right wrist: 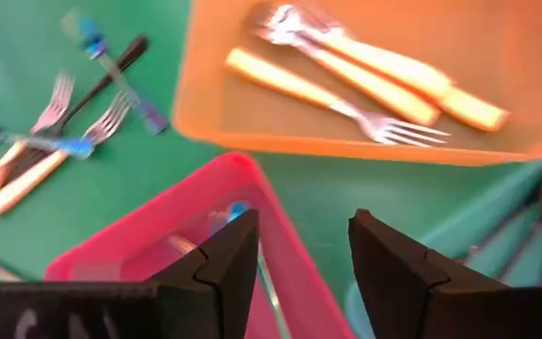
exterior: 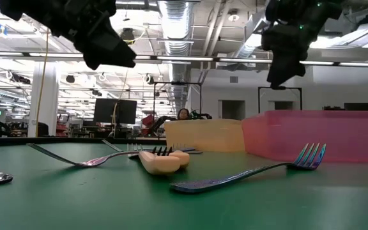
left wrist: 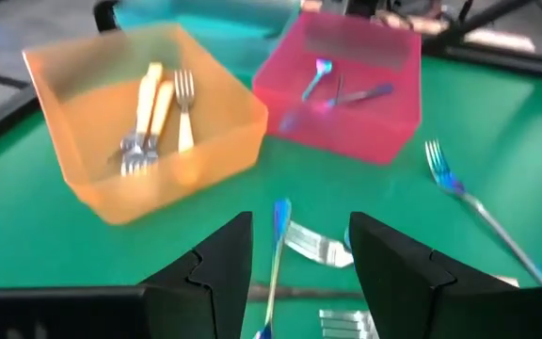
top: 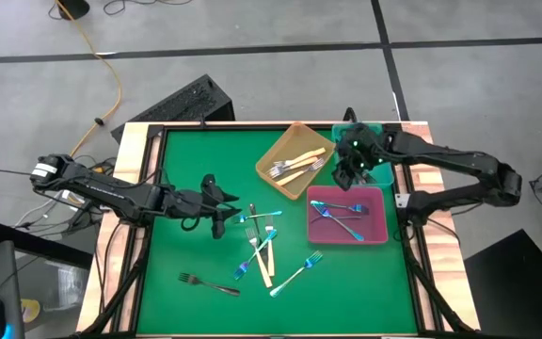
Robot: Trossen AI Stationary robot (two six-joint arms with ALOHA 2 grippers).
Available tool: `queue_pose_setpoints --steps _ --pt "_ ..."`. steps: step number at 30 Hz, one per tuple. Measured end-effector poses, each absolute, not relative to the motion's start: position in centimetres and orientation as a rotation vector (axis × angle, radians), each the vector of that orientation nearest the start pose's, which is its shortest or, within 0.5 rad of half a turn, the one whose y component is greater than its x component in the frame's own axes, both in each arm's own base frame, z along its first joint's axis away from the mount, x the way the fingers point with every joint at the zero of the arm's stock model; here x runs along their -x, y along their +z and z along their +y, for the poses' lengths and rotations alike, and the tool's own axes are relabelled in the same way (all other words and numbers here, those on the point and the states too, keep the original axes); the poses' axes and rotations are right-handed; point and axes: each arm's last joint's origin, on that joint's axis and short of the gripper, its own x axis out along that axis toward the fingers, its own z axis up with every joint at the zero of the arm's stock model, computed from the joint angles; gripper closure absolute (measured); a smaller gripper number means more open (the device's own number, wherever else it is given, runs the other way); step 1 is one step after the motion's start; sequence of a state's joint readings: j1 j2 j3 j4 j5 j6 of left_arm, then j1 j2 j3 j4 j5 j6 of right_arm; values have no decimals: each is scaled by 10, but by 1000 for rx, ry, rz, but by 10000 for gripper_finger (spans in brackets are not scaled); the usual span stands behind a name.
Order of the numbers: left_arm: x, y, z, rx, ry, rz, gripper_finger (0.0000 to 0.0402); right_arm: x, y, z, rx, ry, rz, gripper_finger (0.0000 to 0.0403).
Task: Sort silverware by color (type)
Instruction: Put the blue fork into the pink bin
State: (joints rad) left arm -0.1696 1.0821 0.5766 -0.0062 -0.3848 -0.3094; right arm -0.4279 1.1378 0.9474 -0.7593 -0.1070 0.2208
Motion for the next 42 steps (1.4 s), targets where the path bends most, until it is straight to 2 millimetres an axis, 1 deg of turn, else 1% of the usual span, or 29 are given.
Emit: queue_pose_setpoints --steps 4,9,12,16,21,24,28,31,35,40,42 --pt "-219 221 -28 164 251 498 239 -208 278 -68 -399 -303 894 216" --pt "-220 219 -26 141 264 509 239 -218 281 -45 -342 -197 863 216" --pt "-225 209 -23 109 284 565 239 -222 283 -35 -316 -149 835 216" --pt "-241 190 -19 62 307 684 239 -226 285 -26 -296 -106 802 216" --pt "-270 182 -15 -1 312 778 239 -228 286 -20 -305 -91 793 216" --pt "-284 171 -13 -45 287 856 239 -228 286 -17 -302 -81 795 216" --pt "-300 154 -11 -50 268 952 239 -228 286 -15 -298 -71 797 216" --pt "-305 143 -11 -51 252 1008 239 -228 286 -13 -290 -70 798 216" --pt "-303 132 -12 -53 243 1081 239 -228 286 -13 -280 -88 799 216" --pt "-302 128 -12 -45 229 1121 239 -228 286 -13 -278 -95 799 216" --pt "-302 128 -12 -39 214 1112 243 -228 286 -13 -273 -105 799 216"
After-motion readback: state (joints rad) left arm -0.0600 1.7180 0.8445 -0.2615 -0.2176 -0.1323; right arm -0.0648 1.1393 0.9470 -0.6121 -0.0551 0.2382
